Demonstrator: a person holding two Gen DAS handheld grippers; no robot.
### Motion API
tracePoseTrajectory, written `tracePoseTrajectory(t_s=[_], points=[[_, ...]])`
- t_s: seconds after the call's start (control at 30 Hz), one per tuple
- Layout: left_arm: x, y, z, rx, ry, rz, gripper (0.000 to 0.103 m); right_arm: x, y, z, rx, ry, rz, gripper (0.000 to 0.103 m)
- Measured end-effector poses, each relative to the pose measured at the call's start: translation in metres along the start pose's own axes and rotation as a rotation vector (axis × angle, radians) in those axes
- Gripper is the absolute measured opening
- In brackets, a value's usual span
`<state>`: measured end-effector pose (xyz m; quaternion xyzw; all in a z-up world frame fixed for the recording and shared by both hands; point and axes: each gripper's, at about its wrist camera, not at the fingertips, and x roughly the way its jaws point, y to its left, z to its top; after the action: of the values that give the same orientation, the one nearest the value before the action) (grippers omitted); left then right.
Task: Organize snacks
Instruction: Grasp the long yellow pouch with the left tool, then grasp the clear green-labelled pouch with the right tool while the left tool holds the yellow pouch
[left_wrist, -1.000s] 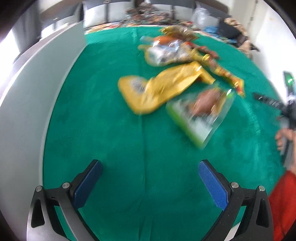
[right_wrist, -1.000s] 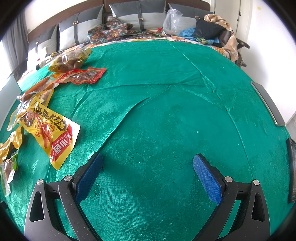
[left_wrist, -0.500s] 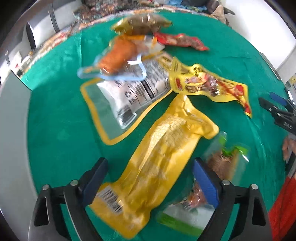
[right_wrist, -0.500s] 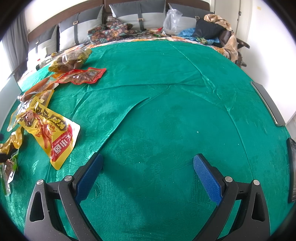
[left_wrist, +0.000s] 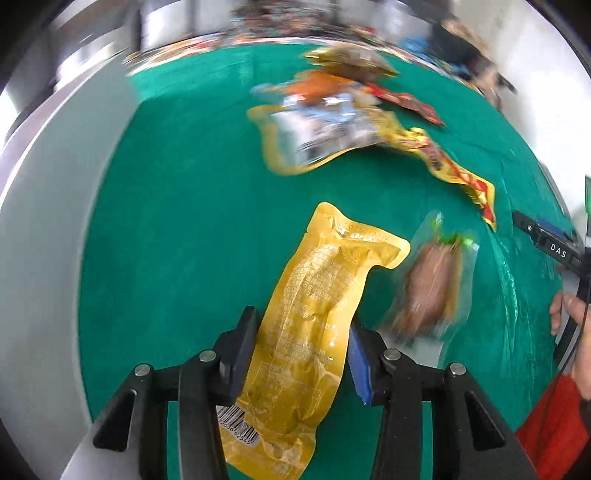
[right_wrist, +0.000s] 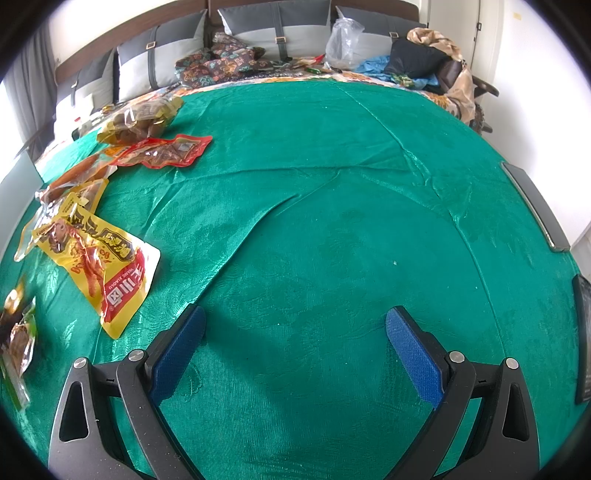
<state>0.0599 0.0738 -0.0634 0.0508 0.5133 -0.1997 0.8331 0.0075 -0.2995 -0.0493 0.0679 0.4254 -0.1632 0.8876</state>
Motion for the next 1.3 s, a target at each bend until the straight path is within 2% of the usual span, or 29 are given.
tracePoseTrajectory(t_s=[0.17, 0.2, 0.3, 0.33, 0.4, 0.43, 0.5, 0.57, 0.6, 0.63, 0.67, 0.7, 0.77, 0.83, 0.87, 0.93, 0.97, 1.03, 1.07, 1.13, 1.17, 1.2, 1.23, 1.27, 1.3], points=[[-0.014, 0.021, -0.037, -0.135, -0.063, 0.067, 0.049, 0.000, 0.000, 0.000, 0.000, 0.000, 0.000, 0.100], [-0.013, 0.022, -0.038, -0.141, -0.079, 0.062, 0.055, 0.000, 0.000, 0.000, 0.000, 0.000, 0.000, 0.100], [-0.005, 0.017, -0.031, -0.107, -0.073, 0.039, 0.090, 0.000, 0.000, 0.000, 0.000, 0.000, 0.000, 0.100], [-0.003, 0.013, -0.031, -0.084, -0.073, 0.049, 0.094, 0.000, 0.000, 0.000, 0.000, 0.000, 0.000, 0.100], [0.006, 0.003, -0.026, -0.015, -0.074, 0.122, 0.099, 0.000, 0.000, 0.000, 0.000, 0.000, 0.000, 0.100], [0.007, 0.003, -0.025, -0.015, -0.088, 0.119, 0.100, 0.000, 0.000, 0.000, 0.000, 0.000, 0.001, 0.100], [0.008, 0.012, -0.025, -0.049, -0.091, 0.119, 0.099, 0.002, 0.000, 0.000, 0.004, 0.000, 0.005, 0.100], [0.005, 0.018, -0.026, -0.064, -0.097, 0.127, 0.091, 0.002, 0.000, 0.000, 0.005, 0.000, 0.006, 0.100], [0.003, 0.021, -0.026, -0.069, -0.107, 0.125, 0.080, 0.002, 0.000, 0.000, 0.006, 0.000, 0.009, 0.100], [-0.001, 0.020, -0.026, -0.063, -0.114, 0.127, 0.060, 0.002, 0.000, 0.000, 0.006, 0.000, 0.009, 0.100], [-0.003, 0.021, -0.026, -0.052, -0.121, 0.120, 0.049, 0.002, 0.000, 0.000, 0.006, 0.000, 0.009, 0.100], [-0.005, 0.021, -0.026, -0.042, -0.118, 0.126, 0.043, 0.002, 0.000, 0.000, 0.006, -0.001, 0.009, 0.100], [-0.006, 0.026, -0.026, -0.062, -0.117, 0.098, 0.042, 0.001, 0.000, 0.000, -0.007, 0.032, 0.012, 0.098], [-0.013, 0.035, -0.036, -0.109, -0.134, 0.101, 0.042, -0.012, -0.003, -0.003, 0.113, 0.092, -0.007, 0.098], [-0.015, 0.038, -0.040, -0.131, -0.143, 0.102, 0.042, -0.022, -0.004, -0.008, 0.214, 0.102, 0.043, 0.099], [-0.020, 0.043, -0.049, -0.177, -0.164, 0.102, 0.042, -0.040, 0.012, -0.022, 0.410, 0.167, 0.255, 0.099], [-0.021, 0.044, -0.052, -0.190, -0.171, 0.105, 0.042, -0.042, 0.034, -0.027, 0.427, 0.223, 0.348, 0.098], [-0.024, 0.045, -0.057, -0.212, -0.183, 0.106, 0.042, -0.044, 0.093, -0.032, 0.341, 0.308, 0.468, 0.096], [-0.026, 0.045, -0.060, -0.219, -0.186, 0.105, 0.042, -0.044, 0.121, -0.032, 0.286, 0.317, 0.478, 0.096], [-0.030, 0.047, -0.068, -0.236, -0.199, 0.104, 0.042, -0.037, 0.165, -0.029, 0.221, 0.313, 0.423, 0.096], [-0.032, 0.048, -0.072, -0.241, -0.204, 0.099, 0.042, -0.031, 0.182, -0.027, 0.207, 0.309, 0.369, 0.097], [-0.034, 0.049, -0.076, -0.247, -0.213, 0.092, 0.042, -0.031, 0.195, -0.024, 0.169, 0.277, 0.301, 0.095], [-0.036, 0.050, -0.080, -0.255, -0.221, 0.082, 0.042, -0.029, 0.206, -0.023, 0.123, 0.264, 0.273, 0.089], [-0.038, 0.051, -0.082, -0.260, -0.225, 0.072, 0.042, -0.029, 0.216, -0.023, 0.068, 0.257, 0.232, 0.058], [-0.039, 0.051, -0.083, -0.265, -0.229, 0.061, 0.041, -0.031, 0.220, -0.025, 0.034, 0.248, 0.248, 0.033]])
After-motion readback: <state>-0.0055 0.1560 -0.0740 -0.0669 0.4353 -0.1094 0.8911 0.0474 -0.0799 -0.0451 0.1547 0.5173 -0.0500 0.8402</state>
